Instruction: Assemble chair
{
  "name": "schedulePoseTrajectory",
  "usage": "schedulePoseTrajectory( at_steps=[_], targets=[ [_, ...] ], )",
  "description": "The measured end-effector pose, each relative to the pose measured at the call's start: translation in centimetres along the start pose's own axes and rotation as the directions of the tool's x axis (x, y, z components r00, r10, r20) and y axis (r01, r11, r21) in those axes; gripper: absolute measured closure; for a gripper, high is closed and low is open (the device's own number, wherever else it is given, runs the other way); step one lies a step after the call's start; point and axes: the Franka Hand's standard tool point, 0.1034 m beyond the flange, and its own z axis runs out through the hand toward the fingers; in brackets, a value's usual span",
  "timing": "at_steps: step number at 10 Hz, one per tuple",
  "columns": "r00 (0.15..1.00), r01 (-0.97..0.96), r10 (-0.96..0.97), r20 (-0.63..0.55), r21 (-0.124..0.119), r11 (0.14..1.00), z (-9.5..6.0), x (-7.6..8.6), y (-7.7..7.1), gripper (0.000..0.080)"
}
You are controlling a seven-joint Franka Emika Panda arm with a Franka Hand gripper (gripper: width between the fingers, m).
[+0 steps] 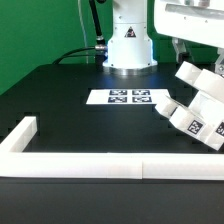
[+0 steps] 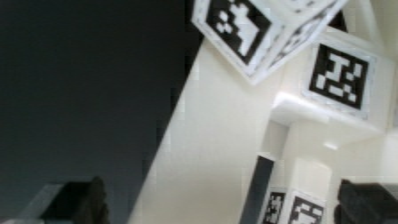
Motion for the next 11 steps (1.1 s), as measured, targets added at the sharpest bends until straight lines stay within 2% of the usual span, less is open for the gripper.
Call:
schedulePoseTrajectory(
  at_steps=[7, 9, 11],
  targets=[
    [0.999, 0.038, -0.038, -0.001, 0.001, 0.999, -0.12, 0.30, 0.06, 0.0150],
    [0.999, 0.033, -0.033, 0.002, 0.005, 0.999, -0.92, 0.82, -0.11, 0.0150],
    [0.999, 0.035, -0.035, 0.002, 0.003, 0.999, -0.77, 0.76, -0.11, 0.0150]
  ],
)
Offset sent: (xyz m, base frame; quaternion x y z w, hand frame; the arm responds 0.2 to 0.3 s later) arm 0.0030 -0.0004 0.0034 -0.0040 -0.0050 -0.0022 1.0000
